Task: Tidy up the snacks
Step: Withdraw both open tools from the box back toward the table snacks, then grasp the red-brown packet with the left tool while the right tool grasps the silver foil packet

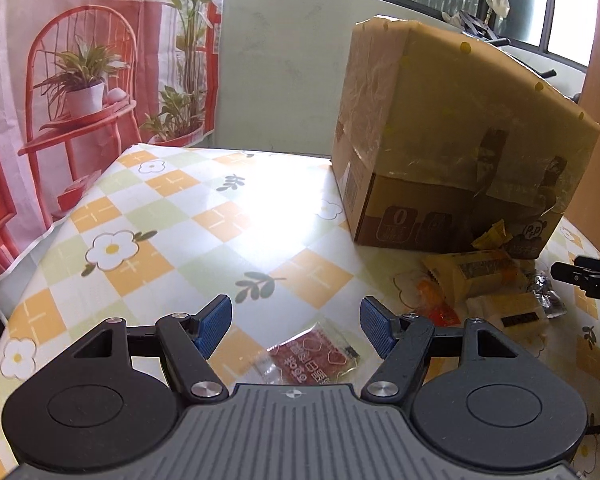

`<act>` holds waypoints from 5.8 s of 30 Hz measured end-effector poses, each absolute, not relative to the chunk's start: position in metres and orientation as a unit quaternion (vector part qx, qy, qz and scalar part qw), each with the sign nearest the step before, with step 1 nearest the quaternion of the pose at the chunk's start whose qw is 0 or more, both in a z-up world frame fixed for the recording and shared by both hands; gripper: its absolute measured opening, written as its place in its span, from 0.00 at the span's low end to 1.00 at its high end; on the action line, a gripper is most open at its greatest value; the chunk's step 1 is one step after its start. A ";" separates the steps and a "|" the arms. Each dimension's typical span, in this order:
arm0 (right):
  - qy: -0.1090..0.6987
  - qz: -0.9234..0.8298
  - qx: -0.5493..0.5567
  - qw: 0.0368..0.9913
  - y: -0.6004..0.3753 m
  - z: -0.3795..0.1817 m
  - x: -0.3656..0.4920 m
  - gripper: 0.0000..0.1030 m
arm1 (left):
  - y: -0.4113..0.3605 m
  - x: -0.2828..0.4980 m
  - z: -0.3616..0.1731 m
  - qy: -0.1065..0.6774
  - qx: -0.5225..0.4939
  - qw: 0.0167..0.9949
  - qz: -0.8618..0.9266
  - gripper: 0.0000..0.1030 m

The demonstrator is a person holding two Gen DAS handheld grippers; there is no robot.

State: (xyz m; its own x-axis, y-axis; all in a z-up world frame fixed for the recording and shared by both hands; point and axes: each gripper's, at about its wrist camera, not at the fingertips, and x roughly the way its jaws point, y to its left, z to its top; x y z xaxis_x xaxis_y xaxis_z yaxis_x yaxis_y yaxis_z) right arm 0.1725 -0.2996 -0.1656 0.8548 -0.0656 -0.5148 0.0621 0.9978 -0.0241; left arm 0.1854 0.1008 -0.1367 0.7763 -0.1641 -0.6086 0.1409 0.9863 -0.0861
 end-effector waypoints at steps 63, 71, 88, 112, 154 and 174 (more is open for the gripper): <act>0.321 -0.051 -0.024 0.946 -0.291 -0.206 0.192 0.73 | 0.066 0.165 -0.166 0.369 -0.040 0.920 -0.127 0.70; 0.321 -0.050 -0.025 0.945 -0.290 -0.206 0.192 0.73 | 0.088 0.176 -0.153 0.349 -0.042 0.935 -0.044 0.70; 0.322 -0.048 -0.024 0.945 -0.290 -0.206 0.193 0.73 | 0.064 0.191 -0.160 0.345 0.004 0.938 0.014 0.41; 0.325 -0.047 -0.026 0.944 -0.293 -0.206 0.195 0.72 | 0.072 0.181 -0.168 0.325 -0.037 0.945 -0.003 0.42; 0.331 -0.044 0.016 0.942 -0.305 -0.199 0.194 0.68 | 0.078 0.181 -0.167 0.322 -0.053 0.945 -0.009 0.43; 0.314 -0.046 0.005 0.948 -0.296 -0.203 0.193 0.11 | 0.077 0.182 -0.167 0.323 -0.049 0.945 -0.009 0.43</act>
